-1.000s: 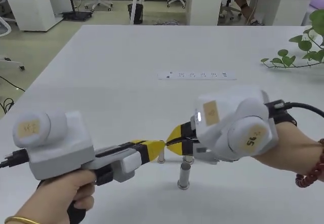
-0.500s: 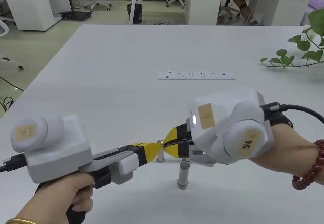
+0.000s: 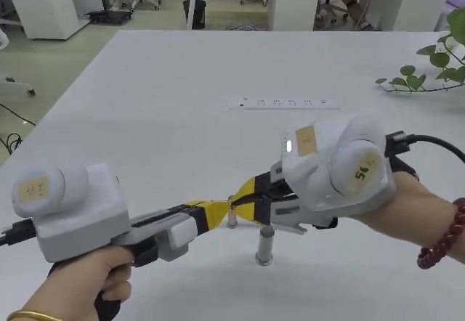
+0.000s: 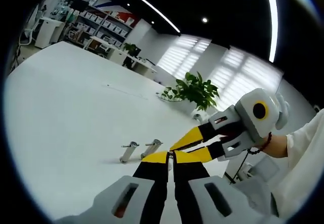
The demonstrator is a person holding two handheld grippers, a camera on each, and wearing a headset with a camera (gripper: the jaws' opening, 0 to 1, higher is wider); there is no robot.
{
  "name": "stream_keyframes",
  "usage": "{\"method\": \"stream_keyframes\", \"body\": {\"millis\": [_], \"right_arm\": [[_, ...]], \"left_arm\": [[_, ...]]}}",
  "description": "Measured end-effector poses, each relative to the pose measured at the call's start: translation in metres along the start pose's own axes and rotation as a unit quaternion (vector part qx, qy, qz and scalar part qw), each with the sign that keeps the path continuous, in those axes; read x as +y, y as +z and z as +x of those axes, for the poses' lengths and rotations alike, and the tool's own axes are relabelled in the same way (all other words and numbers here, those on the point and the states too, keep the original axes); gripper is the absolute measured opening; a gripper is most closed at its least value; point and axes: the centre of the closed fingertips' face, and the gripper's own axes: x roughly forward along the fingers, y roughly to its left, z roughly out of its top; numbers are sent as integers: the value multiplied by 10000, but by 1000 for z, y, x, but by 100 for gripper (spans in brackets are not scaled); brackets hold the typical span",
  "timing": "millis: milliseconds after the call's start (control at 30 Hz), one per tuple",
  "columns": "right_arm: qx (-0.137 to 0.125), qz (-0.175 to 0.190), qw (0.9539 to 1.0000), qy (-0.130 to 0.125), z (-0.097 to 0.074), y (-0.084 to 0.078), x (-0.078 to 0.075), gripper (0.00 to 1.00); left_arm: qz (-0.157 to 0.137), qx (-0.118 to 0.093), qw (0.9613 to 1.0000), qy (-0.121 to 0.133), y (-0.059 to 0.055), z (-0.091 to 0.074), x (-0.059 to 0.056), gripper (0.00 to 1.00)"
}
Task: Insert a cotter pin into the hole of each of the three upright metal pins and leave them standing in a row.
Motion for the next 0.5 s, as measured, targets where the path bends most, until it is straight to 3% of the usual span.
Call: {"method": "stream_keyframes", "body": {"millis": [267,500], "right_arm": [[-173,856,9961,112,-6,-6,-1,12],[-489,1641,9852,101,-14,-7,-8,15]], "left_arm": [[251,103,9996,70,-6,-4,6,0],[719,94,9973,-128,-5,-8,2,0]]}}
